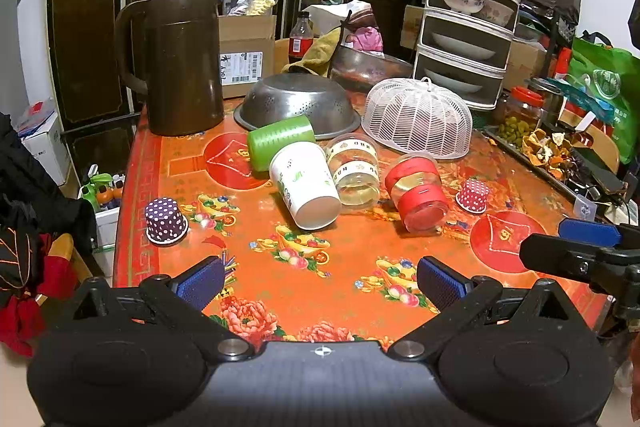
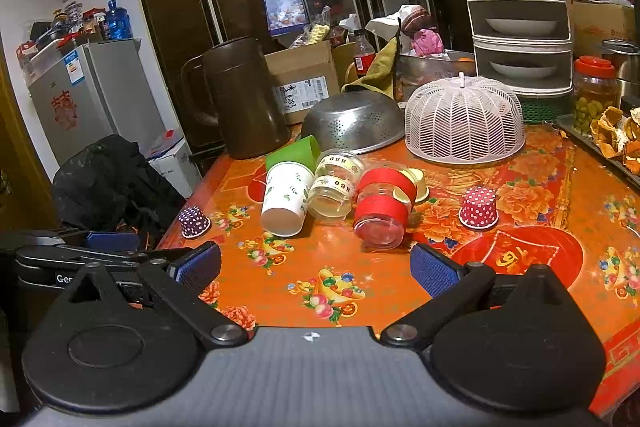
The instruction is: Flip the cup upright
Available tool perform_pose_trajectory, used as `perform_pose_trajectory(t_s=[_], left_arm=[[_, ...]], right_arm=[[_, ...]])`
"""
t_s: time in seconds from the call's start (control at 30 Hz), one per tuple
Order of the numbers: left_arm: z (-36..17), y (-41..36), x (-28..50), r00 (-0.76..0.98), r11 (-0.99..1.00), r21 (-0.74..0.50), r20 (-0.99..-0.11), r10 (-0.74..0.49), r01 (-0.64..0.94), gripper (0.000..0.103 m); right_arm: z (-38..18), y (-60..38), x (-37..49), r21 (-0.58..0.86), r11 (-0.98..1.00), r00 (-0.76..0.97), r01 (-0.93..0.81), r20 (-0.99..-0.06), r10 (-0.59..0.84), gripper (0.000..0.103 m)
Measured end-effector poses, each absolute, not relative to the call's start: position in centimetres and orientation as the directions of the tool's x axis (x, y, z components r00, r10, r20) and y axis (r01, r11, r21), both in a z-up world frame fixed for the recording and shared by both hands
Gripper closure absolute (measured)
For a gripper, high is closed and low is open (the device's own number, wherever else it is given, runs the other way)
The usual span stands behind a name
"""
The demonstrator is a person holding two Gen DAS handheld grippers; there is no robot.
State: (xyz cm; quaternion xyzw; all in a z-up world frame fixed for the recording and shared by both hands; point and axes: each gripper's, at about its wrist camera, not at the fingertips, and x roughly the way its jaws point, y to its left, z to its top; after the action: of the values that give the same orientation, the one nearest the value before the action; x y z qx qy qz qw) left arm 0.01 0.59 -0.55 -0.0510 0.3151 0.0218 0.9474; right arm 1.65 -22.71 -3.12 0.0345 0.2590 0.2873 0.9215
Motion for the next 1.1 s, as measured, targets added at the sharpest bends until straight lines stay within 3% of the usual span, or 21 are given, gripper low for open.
perform_pose_trajectory(t_s=[1.1], left_arm=[[-0.92, 0.51, 0.0, 0.791, 0.993, -0.088, -0.612, 0.007, -0.077, 0.0]], right_arm=[[-3.27, -23.09, 1.68, 0.229, 0.838, 0.7, -0.496, -0.466, 0.542, 0.001]])
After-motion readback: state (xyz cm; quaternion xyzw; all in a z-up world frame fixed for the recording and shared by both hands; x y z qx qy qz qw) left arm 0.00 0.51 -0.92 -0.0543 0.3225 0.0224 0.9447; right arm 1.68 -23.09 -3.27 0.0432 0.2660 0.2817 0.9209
